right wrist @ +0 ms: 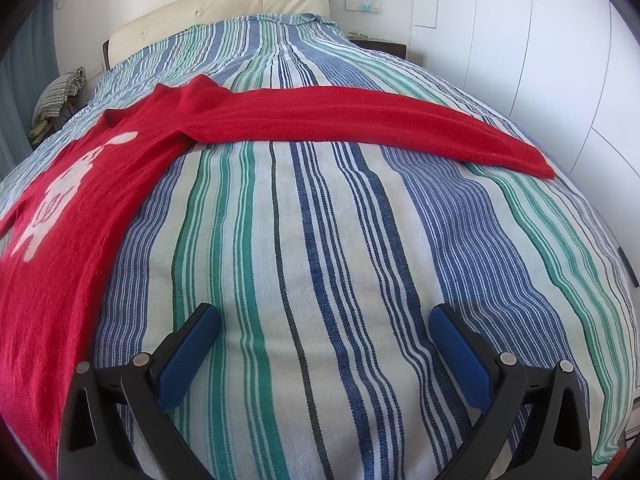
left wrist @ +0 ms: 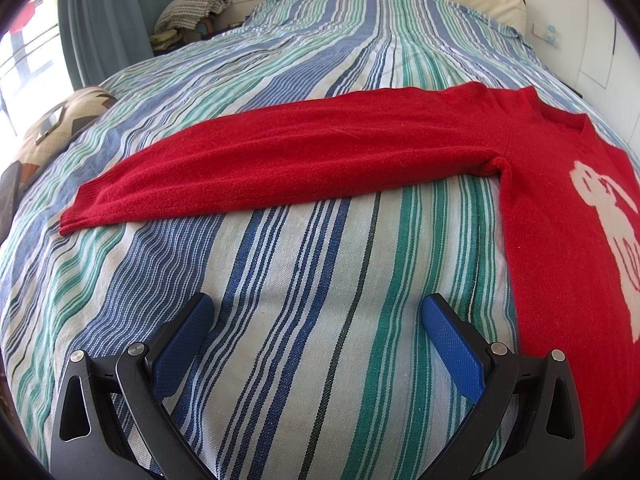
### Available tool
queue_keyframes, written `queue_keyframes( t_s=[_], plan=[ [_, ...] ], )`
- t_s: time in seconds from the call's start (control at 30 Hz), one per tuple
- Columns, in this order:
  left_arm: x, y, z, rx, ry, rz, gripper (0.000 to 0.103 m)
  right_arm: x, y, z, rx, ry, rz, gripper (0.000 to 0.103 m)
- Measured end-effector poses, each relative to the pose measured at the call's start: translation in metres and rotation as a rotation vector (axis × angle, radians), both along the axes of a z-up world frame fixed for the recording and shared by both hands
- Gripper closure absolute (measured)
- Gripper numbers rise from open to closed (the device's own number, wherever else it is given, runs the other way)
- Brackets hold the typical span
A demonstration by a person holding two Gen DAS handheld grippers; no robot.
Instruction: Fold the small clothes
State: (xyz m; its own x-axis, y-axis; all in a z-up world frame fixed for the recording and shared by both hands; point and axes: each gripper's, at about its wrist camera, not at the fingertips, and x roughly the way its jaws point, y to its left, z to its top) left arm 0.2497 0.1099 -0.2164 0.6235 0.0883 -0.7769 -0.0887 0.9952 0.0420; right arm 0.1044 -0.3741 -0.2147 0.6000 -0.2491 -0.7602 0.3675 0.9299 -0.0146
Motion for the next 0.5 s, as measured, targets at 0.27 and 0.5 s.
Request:
queue_keyframes(
  t_s=[0.27,0.5],
  plan=[
    [-0.0015,0.0007,-0.0005,-0.003,-0.002,0.0,0.0,-0.0003,-0.0008,-0.0002,-0.005,0.0,-0.003,0.0],
    [-0.0014,0.0009,-0.0005,-0.003,-0.002,0.001,0.0,-0.0005,-0.0003,0.0,0.0,-0.001,-0.003,0.0]
  ],
)
